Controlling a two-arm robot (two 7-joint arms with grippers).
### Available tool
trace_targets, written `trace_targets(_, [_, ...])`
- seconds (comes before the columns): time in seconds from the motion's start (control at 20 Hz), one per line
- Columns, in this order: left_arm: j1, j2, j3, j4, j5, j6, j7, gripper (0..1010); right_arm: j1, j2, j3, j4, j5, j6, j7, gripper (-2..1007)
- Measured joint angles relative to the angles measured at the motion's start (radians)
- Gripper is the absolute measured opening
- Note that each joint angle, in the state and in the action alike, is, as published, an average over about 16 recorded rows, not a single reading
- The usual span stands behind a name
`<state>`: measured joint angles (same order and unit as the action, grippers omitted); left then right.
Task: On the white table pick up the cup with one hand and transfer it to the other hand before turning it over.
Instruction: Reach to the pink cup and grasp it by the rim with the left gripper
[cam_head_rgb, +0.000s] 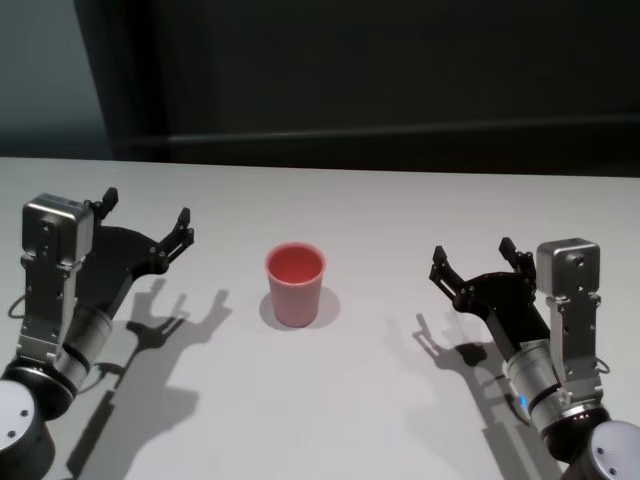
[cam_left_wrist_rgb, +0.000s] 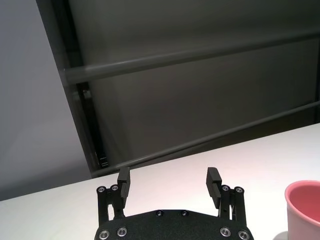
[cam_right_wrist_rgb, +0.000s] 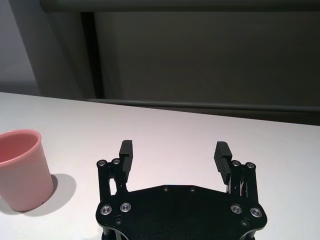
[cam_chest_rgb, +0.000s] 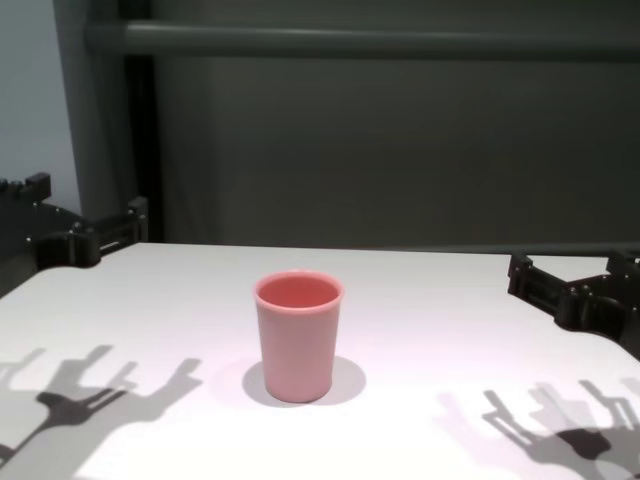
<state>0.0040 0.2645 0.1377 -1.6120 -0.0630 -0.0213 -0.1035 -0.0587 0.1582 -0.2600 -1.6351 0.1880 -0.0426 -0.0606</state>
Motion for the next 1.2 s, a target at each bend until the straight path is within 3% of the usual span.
trace_targets(0.4, [-0.024, 0.055, 0.008, -0.069, 0.084, 0.036, -0.053, 1001, 0.0, 0.0, 0.0, 0.0, 0.0, 0.0, 0.0, 1000])
trace_targets(0.65, [-0.055, 0.108, 0.028, -0.101, 0.138, 0.053, -0.117, 1001, 0.0, 0.0, 0.0, 0.0, 0.0, 0.0, 0.0, 1000])
trace_targets(0.9, [-0.092, 0.175, 0.065, -0.129, 0.197, 0.063, -0.194, 1001, 0.0, 0.0, 0.0, 0.0, 0.0, 0.0, 0.0, 1000])
trace_targets(1.2, [-0.139, 0.265, 0.134, -0.169, 0.29, 0.078, -0.284, 1001, 0.0, 0.0, 0.0, 0.0, 0.0, 0.0, 0.0, 1000])
